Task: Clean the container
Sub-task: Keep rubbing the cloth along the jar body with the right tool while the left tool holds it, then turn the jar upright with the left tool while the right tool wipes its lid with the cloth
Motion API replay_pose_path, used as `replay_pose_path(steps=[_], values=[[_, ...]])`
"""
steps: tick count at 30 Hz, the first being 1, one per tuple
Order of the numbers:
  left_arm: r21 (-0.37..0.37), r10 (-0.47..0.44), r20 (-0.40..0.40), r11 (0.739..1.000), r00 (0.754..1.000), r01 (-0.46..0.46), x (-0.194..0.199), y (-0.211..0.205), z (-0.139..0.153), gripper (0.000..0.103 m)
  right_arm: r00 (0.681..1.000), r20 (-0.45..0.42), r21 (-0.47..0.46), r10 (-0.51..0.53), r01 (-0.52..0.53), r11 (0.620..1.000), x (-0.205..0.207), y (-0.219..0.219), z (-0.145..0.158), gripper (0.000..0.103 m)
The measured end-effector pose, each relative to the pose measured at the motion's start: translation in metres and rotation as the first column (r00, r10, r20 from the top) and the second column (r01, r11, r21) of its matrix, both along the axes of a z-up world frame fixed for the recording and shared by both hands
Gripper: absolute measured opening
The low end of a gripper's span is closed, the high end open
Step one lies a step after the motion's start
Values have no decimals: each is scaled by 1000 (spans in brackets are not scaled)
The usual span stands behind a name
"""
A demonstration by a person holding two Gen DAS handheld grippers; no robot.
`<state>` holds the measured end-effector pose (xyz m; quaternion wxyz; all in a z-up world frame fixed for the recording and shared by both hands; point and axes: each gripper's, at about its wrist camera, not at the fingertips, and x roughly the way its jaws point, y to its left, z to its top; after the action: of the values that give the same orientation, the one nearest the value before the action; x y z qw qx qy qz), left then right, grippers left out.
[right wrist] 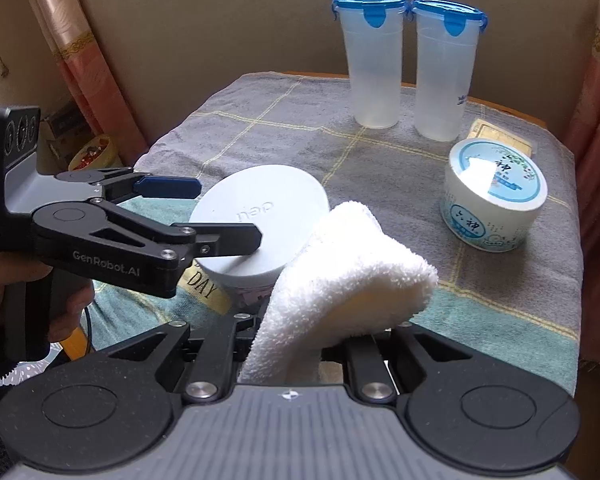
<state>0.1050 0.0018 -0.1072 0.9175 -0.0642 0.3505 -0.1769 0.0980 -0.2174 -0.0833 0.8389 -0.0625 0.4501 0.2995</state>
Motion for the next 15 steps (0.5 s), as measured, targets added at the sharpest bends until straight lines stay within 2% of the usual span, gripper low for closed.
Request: replay_pose_path(steps=[11, 15], values=[[1, 5, 1, 1000, 1000, -5, -1, -1, 0, 103, 997, -27, 5, 66, -66, 998, -29, 14, 0, 18], [25, 7, 9, 1000, 1000, -7, -3, -3, 3, 103, 1000, -3, -6, 28, -28, 1000, -26, 4, 9, 18]])
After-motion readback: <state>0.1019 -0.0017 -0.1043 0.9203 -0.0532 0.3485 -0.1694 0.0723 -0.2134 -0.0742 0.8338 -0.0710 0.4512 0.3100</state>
